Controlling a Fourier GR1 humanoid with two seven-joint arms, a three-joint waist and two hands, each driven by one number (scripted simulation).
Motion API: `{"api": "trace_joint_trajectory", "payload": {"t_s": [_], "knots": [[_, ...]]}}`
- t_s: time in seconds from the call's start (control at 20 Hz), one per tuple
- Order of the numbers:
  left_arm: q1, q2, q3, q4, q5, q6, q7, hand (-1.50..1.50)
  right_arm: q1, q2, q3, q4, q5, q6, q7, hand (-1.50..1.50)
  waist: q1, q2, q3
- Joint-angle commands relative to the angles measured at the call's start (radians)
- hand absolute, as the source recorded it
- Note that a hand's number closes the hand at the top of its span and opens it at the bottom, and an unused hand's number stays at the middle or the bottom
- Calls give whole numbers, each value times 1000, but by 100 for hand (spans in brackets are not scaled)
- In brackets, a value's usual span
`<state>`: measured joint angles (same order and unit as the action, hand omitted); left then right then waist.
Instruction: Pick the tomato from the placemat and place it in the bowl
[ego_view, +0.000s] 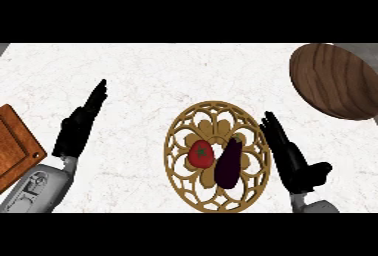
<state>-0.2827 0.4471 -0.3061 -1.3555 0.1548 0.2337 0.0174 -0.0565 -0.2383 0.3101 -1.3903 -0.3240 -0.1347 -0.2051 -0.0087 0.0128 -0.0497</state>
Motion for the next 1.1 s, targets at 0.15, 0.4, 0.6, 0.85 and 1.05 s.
{"api": "trace_joint_trajectory", "payload": {"t_s": [0.15, 0.4, 0.6, 0.85, 1.05], "knots": [[17, 30, 122, -6, 43, 52, -7, 0, -146, -86, -9, -248, 233, -237, 78, 150, 11, -35, 42], [70, 34, 154, 8, 59, 82, 2, 0, 10, -305, -30, -69, 480, -374, 326, -150, -48, -45, 21], [85, 32, 175, -10, 74, 90, 0, 0, 72, -215, 53, -235, 656, -578, 435, -150, -56, -49, 34], [92, 66, 199, -43, 93, 66, 13, 0, 208, -154, 230, -357, 920, -651, 600, -150, -46, -40, 37], [122, 52, 189, -67, 90, 71, 10, 0, 235, -125, 247, -476, 1128, -615, 824, -150, -35, -34, 37]]}}
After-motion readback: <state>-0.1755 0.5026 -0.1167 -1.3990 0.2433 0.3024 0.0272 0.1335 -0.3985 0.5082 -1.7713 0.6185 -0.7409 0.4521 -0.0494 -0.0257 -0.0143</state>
